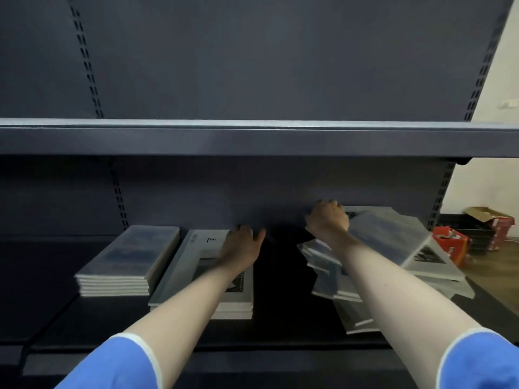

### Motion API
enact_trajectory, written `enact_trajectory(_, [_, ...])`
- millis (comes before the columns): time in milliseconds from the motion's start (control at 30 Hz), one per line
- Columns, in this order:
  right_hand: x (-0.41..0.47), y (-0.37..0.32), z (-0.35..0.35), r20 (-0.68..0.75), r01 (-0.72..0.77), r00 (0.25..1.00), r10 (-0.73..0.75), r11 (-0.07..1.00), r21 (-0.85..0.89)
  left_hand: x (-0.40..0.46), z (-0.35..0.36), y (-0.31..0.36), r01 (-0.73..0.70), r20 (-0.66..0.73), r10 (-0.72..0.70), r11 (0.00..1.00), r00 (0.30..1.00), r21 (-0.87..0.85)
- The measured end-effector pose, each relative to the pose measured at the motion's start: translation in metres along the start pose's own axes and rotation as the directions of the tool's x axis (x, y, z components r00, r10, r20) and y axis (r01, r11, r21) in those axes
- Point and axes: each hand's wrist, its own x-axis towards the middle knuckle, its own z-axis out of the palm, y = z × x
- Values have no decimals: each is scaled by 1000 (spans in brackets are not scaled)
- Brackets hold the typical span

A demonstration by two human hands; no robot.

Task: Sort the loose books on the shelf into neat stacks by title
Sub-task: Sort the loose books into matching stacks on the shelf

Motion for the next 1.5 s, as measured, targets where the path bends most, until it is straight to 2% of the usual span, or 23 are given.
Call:
enact_trajectory(333, [-12,89,-24,-62,-193,980,189,979,-67,-6,33,78,-132,232,120,991,965,36])
enact_trajectory(500, [-22,125,-28,-88,-289,956,280,950,-115,-11,57,98,-137,279,124,990,952,28])
enact_trajectory(667, [-24,147,-31,-49,-330,944,326,939,-97,-10,62,106,-94,230,77,994,970,62])
enact_trajectory(833, [-21,162,-31,36,-294,956,293,954,52,-11,54,115,-37,189,31,999,982,29])
enact_trajectory(933, [-22,165,-29,9,-291,956,292,954,75,-11,49,121,24,263,-2,997,965,-79])
enact_trajectory(1033, [-23,161,-27,-61,-294,954,293,956,-3,-11,43,126,84,420,-2,980,907,-178])
enact_trajectory(1200, [-21,150,-24,-129,-302,947,293,952,-52,-16,44,126,172,614,-56,976,787,-132])
enact_trajectory(1333, [-21,145,-20,-147,-270,953,266,963,-6,-20,52,123,279,590,-65,919,805,-278])
enact_trajectory(1500, [-17,141,-21,-104,-257,957,269,959,117,-22,53,119,296,569,-5,858,822,-420])
